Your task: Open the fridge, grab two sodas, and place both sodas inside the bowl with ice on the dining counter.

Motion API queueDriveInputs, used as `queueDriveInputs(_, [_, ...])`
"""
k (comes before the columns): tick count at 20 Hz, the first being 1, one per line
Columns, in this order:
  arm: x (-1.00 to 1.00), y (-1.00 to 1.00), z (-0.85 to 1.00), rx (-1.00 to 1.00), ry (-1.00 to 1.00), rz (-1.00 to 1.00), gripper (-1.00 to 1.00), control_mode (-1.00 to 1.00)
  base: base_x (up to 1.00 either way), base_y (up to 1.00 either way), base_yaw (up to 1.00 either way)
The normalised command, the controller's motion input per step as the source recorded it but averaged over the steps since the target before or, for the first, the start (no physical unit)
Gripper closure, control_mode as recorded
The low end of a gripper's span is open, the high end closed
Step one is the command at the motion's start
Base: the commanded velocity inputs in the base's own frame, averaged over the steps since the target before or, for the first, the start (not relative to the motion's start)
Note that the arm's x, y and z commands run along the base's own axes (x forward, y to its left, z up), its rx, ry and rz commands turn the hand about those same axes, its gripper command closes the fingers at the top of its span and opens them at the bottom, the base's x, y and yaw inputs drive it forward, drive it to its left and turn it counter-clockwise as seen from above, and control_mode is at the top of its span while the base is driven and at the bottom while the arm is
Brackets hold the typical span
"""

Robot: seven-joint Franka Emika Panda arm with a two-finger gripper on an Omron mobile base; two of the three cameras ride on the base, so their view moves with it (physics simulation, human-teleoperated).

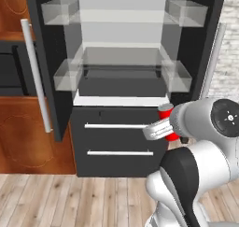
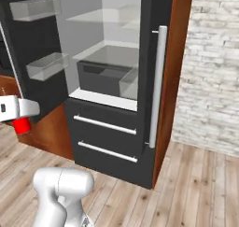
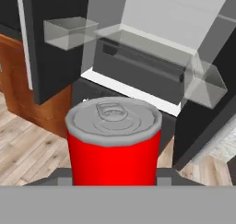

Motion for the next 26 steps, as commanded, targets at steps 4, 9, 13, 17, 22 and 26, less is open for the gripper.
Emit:
queueDriveInputs(4, [0.00,0.00,0.00,0.00,0.00,0.00,1.00,1.00,-0.92,-0.36,0.42])
queueDriveInputs(9, [0.00,0.00,0.00,0.00,0.00,0.00,1.00,1.00,-0.85,-0.46,0.43])
queueDriveInputs(13, [0.00,0.00,0.00,0.00,0.00,0.00,1.00,1.00,-0.79,-0.61,0.43])
queueDriveInputs(17, [0.00,0.00,0.00,0.00,0.00,0.00,1.00,1.00,-0.76,-0.62,0.43])
queueDriveInputs(22, [0.00,0.00,0.00,0.00,0.00,0.00,1.00,1.00,-0.90,-0.48,0.44])
queueDriveInputs(26, [0.00,0.00,0.00,0.00,0.00,0.00,1.00,1.00,-0.97,-0.20,0.45])
